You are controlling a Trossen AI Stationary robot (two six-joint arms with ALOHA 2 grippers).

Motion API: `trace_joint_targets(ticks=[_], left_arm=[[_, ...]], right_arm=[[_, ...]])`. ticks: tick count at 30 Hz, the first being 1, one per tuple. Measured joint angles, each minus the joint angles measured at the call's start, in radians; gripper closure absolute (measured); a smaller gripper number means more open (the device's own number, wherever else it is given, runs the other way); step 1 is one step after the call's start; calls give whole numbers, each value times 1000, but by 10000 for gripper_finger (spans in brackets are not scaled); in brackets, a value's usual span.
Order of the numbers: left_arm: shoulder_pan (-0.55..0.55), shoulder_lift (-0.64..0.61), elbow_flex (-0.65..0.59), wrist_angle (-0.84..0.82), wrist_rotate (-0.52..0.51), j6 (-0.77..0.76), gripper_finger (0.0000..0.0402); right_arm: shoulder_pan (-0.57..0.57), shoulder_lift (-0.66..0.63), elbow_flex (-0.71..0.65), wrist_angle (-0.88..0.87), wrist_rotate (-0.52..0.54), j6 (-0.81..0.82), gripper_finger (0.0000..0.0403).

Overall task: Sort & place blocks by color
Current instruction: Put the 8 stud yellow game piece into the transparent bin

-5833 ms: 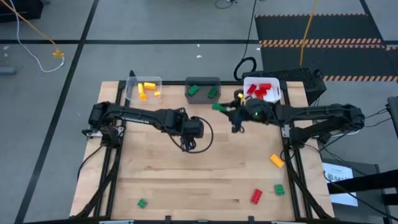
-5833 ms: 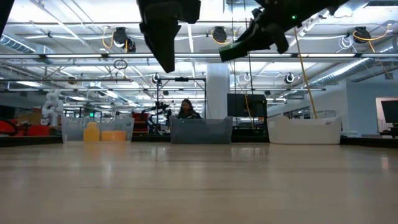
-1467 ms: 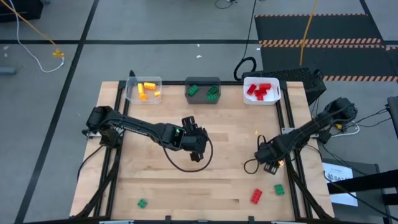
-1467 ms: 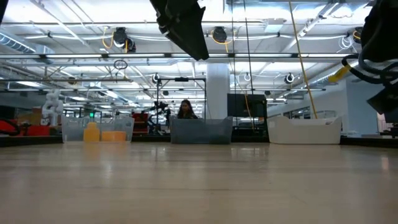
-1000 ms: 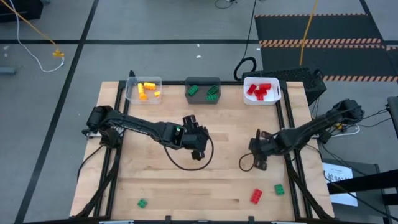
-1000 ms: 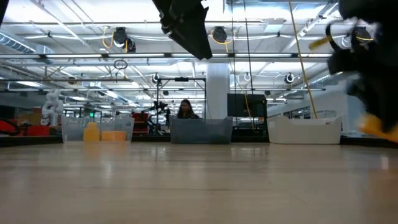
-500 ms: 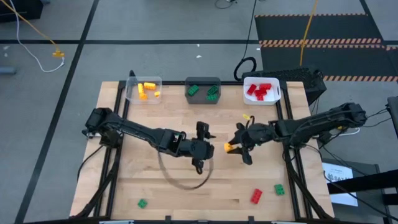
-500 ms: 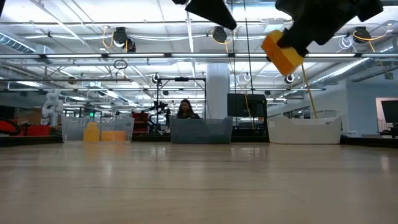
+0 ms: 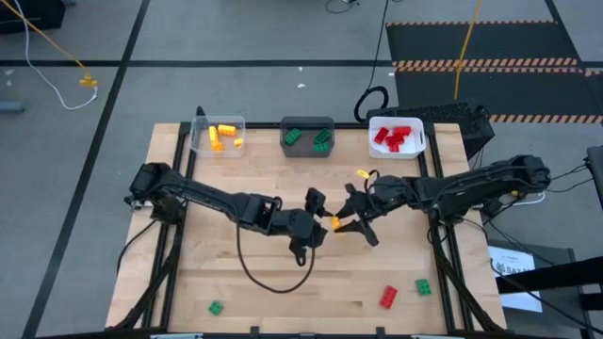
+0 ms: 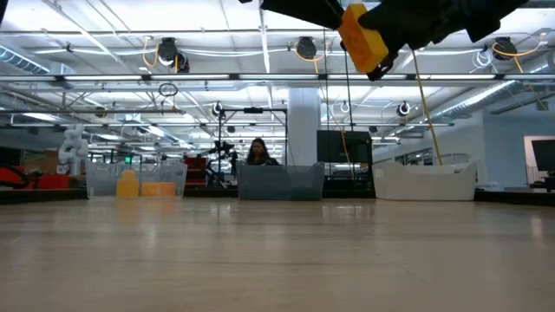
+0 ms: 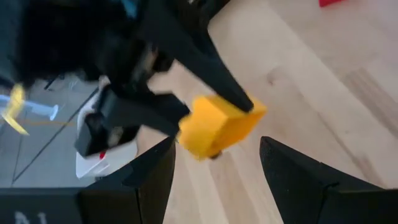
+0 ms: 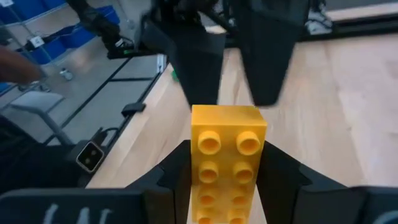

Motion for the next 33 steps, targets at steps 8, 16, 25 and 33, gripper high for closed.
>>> trace_joint_targets(ticks=[8, 16, 25, 33], left_arm=[[2, 11, 1, 74, 106, 44, 165], [17, 50, 3, 7, 122, 13, 165], [19, 50, 3, -36, 143, 3, 181], [19, 49, 2, -76, 124, 13, 289]], right_arm=[[-6, 81, 0, 92, -49, -5, 281], [-7, 112, 53, 47, -83, -12, 281], [-7, 125, 57, 42, -86, -14, 265], [-6, 125, 56, 27, -88, -2, 264]])
